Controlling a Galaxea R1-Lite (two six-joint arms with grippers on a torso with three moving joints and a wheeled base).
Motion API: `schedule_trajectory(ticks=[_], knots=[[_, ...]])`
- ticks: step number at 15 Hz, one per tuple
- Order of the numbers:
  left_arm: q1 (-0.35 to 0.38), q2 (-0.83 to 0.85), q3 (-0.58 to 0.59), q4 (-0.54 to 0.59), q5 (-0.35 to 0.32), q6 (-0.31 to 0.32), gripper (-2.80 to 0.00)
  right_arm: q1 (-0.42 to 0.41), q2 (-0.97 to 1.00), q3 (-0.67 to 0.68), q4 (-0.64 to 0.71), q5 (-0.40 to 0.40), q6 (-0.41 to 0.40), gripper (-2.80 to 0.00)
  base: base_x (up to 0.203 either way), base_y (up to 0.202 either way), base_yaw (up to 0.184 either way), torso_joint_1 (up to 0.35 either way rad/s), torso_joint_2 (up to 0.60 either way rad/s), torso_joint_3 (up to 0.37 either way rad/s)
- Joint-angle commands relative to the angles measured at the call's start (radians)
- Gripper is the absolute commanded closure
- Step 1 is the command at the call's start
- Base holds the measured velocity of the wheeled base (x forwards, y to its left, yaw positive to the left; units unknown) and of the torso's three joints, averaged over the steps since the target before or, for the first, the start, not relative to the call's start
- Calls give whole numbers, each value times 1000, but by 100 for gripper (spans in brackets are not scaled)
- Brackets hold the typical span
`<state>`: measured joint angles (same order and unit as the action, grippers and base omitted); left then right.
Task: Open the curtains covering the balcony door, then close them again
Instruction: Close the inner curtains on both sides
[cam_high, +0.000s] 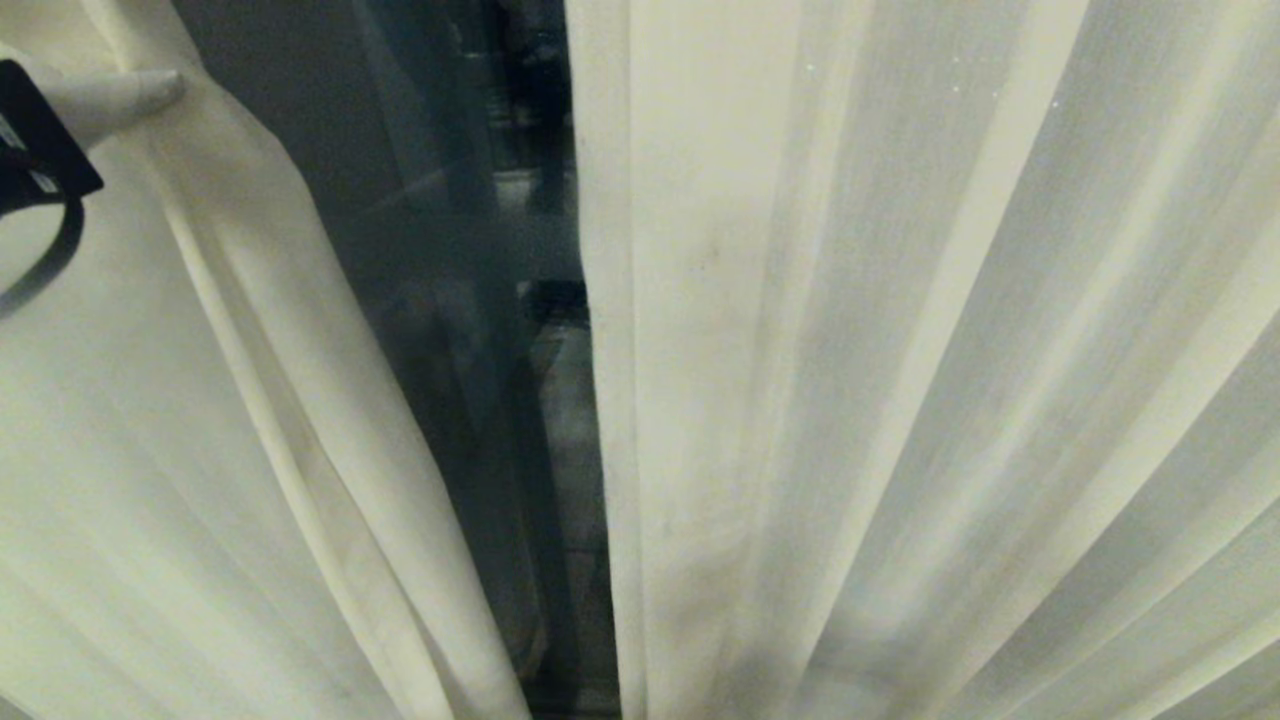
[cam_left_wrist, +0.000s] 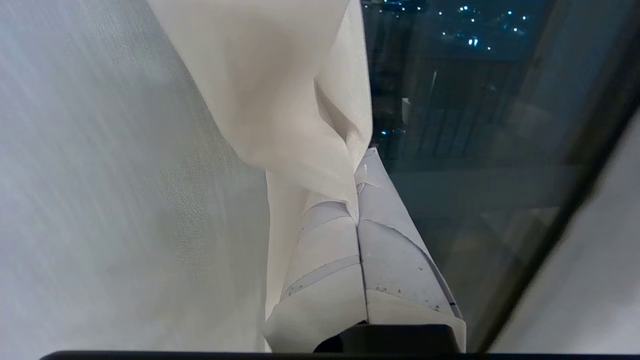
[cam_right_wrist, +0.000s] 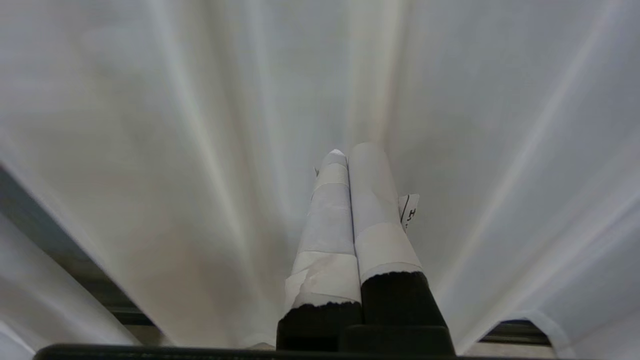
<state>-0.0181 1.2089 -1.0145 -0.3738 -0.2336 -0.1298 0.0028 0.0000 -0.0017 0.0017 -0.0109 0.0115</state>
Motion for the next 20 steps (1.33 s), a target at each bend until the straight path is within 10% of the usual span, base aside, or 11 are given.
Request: schedule_trajectory(ticks=[1, 20], knots=[[1, -36, 8, 26, -1, -1, 0, 0, 2, 0, 0, 0, 1, 0, 0, -188, 1, 3, 2, 2], [0, -105, 39, 82, -2, -1, 0, 0, 2, 0, 0, 0, 0, 0, 0, -189, 1, 2, 3, 4]])
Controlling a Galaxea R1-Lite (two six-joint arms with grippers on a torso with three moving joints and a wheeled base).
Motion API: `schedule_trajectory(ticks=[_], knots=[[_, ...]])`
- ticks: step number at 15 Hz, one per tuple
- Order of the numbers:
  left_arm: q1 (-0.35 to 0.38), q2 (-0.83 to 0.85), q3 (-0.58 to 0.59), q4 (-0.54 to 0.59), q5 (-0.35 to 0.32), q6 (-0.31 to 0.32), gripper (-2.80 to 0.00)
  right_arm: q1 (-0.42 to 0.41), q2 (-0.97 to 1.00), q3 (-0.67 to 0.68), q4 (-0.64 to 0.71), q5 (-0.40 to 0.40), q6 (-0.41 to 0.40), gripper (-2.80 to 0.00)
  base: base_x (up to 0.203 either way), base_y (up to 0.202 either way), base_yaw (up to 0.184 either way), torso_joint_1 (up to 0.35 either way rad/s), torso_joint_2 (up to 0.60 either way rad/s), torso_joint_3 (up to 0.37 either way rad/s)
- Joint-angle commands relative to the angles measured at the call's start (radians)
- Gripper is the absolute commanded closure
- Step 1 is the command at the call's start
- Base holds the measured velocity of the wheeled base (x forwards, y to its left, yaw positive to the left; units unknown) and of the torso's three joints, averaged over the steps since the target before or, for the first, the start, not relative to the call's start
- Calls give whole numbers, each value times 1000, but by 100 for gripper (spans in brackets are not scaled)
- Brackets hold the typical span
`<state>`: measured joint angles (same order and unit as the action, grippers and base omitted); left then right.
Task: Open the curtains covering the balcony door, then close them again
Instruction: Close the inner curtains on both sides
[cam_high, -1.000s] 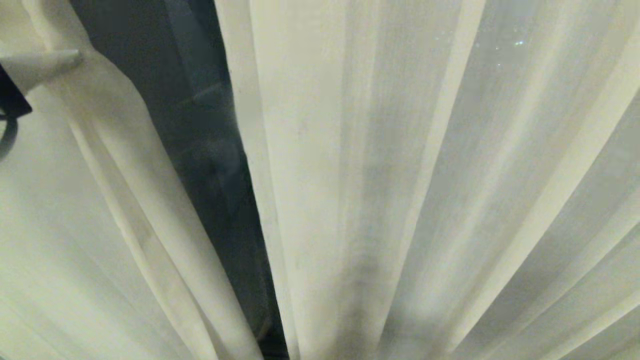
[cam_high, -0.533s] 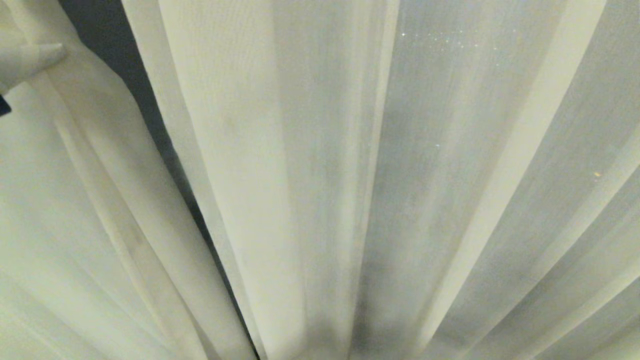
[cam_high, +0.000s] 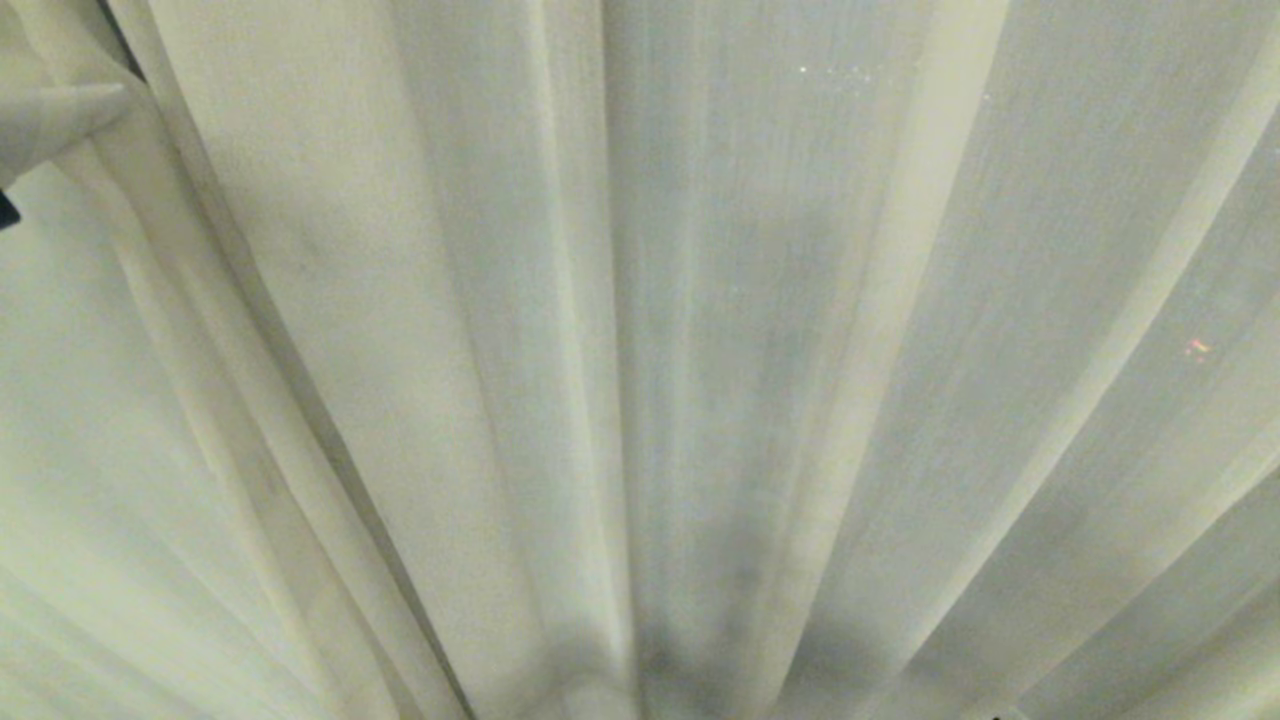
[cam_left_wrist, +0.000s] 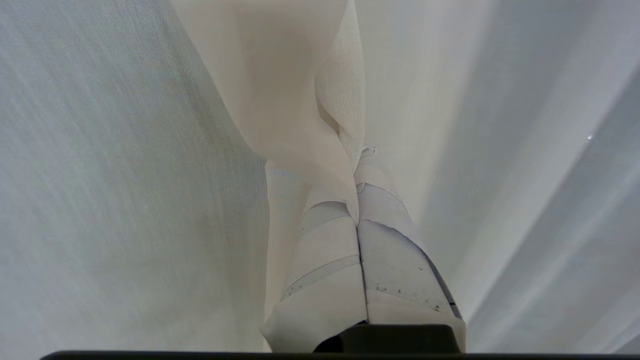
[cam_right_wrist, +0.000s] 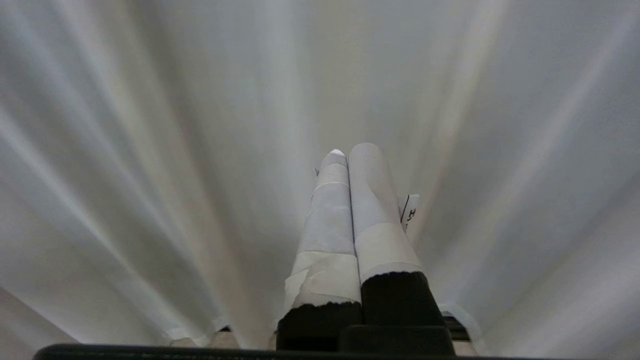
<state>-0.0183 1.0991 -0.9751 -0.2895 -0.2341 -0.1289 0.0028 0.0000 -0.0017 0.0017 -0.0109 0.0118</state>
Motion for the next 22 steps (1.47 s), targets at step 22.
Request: schedule_trajectory(ticks=[22], knots=[[-5, -7, 4, 32, -2, -3, 0, 0, 0, 0, 0, 0, 0, 0, 0, -114, -1, 1, 2, 1]])
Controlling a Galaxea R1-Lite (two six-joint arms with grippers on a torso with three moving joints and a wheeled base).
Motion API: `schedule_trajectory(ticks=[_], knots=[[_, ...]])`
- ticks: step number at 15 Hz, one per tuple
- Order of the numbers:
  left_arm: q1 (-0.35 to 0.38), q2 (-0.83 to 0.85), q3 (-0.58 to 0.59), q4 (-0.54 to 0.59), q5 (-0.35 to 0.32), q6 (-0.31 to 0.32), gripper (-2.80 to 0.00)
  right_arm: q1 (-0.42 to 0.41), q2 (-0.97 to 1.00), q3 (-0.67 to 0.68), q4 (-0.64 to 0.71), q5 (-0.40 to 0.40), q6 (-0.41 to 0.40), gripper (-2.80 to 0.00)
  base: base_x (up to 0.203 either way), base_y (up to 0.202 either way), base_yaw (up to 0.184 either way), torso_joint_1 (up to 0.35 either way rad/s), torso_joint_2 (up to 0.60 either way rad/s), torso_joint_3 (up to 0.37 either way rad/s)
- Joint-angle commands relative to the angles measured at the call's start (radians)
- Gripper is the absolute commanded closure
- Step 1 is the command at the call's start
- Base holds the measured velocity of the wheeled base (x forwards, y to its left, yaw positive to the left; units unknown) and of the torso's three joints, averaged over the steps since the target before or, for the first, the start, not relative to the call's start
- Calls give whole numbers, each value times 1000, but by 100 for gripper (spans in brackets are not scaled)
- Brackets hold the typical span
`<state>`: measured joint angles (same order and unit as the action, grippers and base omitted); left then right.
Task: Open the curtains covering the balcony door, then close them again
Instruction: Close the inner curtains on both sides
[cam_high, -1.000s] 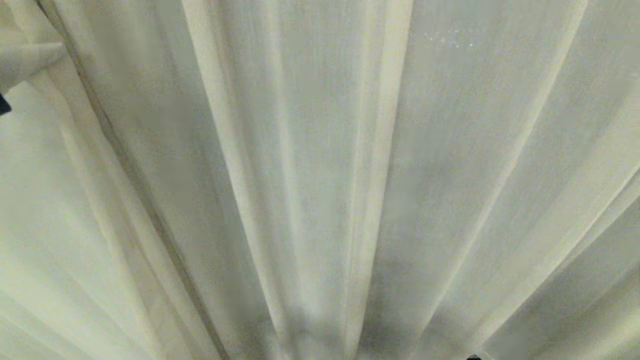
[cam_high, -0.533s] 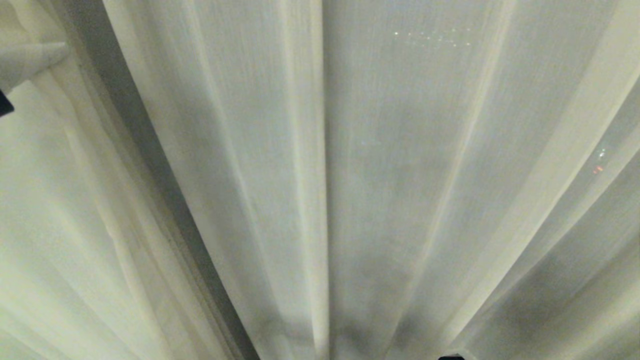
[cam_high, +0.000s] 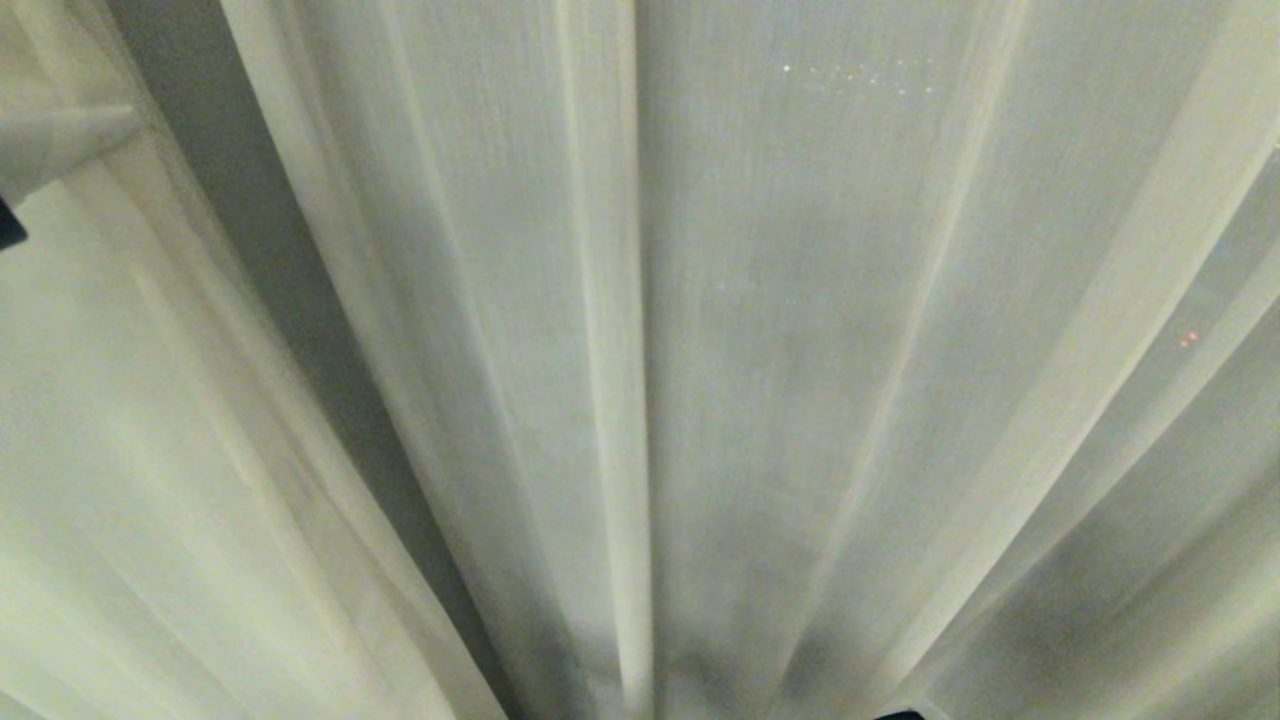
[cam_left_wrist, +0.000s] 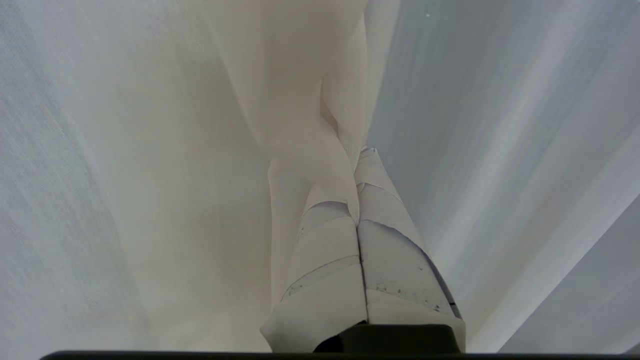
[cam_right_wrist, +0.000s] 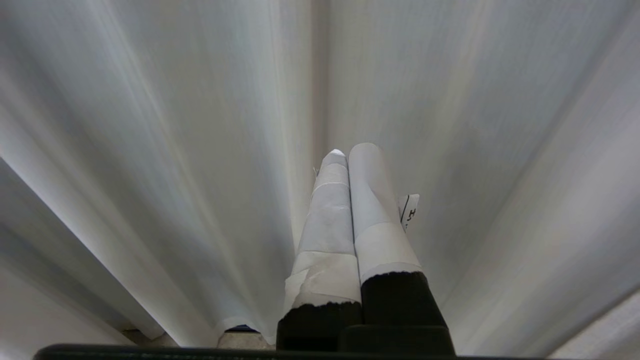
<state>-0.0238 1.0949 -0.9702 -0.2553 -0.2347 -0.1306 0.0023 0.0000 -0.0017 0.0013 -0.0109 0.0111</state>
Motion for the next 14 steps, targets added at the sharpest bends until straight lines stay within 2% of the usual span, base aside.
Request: schedule_trajectory(ticks=[1, 6, 10, 14], knots=[[-1, -2, 1, -1, -7, -1, 0, 1, 2, 0, 0, 0, 0, 0, 0, 0, 0, 0, 0, 0], [-25, 17, -25, -5, -20, -3, 0, 1, 2, 0, 0, 0, 0, 0, 0, 0, 0, 0, 0, 0], [-151, 28, -43, -4, -13, -5, 0, 1, 2, 0, 0, 0, 1, 0, 0, 0, 0, 0, 0, 0], [-332, 114, -142, -4, -1, -2, 0, 1, 2, 0, 0, 0, 0, 0, 0, 0, 0, 0, 0, 0]])
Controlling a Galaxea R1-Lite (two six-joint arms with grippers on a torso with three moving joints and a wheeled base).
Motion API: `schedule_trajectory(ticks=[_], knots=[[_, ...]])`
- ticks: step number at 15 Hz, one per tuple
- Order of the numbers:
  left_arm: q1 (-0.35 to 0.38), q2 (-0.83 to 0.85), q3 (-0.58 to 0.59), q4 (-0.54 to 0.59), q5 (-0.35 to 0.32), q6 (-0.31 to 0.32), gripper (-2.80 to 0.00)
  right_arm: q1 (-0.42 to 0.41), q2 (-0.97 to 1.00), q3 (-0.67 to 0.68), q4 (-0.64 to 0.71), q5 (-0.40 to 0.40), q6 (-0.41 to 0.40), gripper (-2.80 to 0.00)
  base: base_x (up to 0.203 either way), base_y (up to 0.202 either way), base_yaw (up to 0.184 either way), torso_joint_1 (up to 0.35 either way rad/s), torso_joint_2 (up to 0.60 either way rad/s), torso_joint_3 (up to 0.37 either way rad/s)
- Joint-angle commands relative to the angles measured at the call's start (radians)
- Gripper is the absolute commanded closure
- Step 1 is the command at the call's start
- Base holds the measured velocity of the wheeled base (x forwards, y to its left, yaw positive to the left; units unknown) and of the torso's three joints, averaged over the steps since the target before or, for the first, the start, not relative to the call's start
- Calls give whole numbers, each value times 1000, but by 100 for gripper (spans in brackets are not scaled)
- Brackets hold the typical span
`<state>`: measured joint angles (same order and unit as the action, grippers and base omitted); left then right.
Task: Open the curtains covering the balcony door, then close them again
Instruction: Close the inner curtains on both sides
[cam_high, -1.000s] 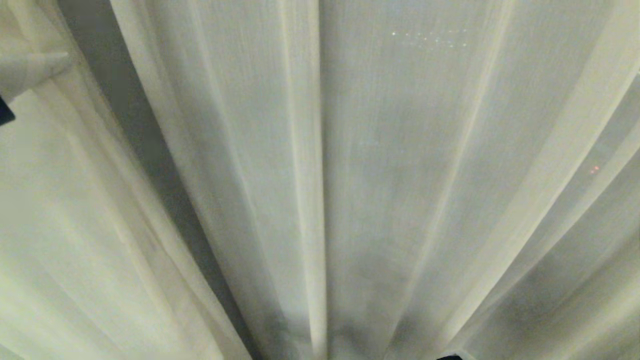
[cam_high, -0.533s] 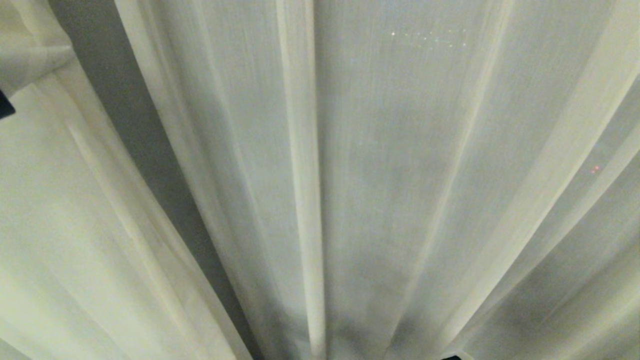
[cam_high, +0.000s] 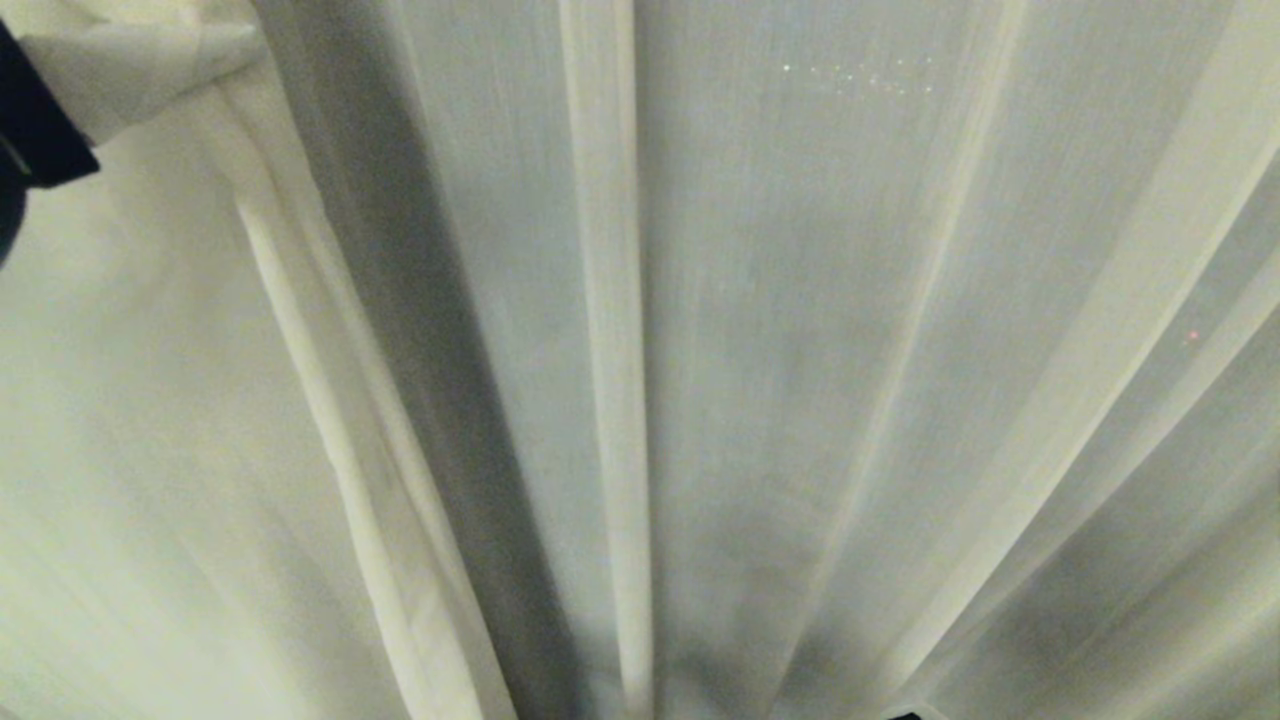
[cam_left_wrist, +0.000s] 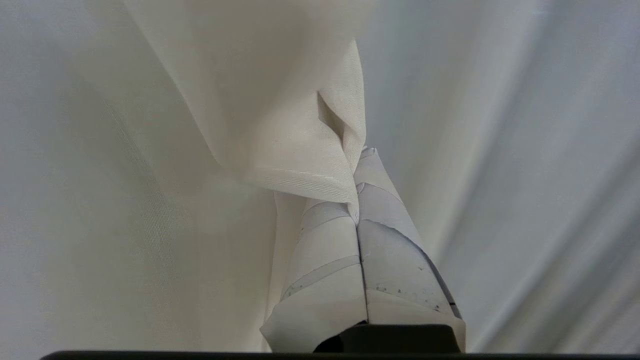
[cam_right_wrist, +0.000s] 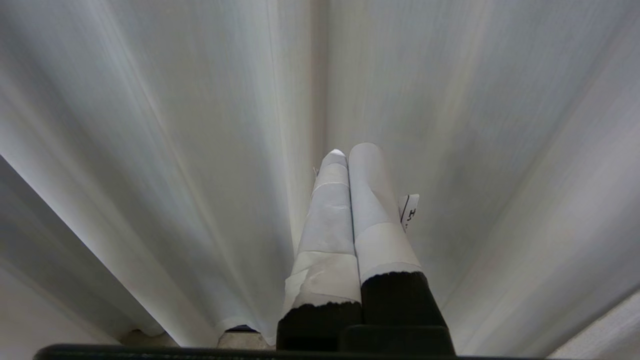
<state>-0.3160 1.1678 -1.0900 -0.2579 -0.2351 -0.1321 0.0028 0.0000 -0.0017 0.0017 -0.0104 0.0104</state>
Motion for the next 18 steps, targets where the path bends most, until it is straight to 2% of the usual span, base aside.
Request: schedule_trajectory(ticks=[1, 5, 8, 11, 15, 18], knots=[[-85, 61, -39, -2, 2, 0, 0, 0, 2, 0, 0, 0, 0, 0, 0, 0, 0, 0, 0, 0], [-252, 134, -88, -7, 43, 0, 0, 0, 2, 0, 0, 0, 0, 0, 0, 0, 0, 0, 0, 0], [-325, 173, -115, -10, 62, 0, 0, 0, 2, 0, 0, 0, 1, 0, 0, 0, 0, 0, 0, 0], [-327, 179, -114, -11, 65, 0, 0, 0, 2, 0, 0, 0, 0, 0, 0, 0, 0, 0, 0, 0], [-320, 165, -114, -11, 197, 0, 0, 0, 2, 0, 0, 0, 0, 0, 0, 0, 0, 0, 0, 0], [-258, 136, -112, -4, 265, 0, 0, 0, 2, 0, 0, 0, 2, 0, 0, 0, 0, 0, 0, 0]])
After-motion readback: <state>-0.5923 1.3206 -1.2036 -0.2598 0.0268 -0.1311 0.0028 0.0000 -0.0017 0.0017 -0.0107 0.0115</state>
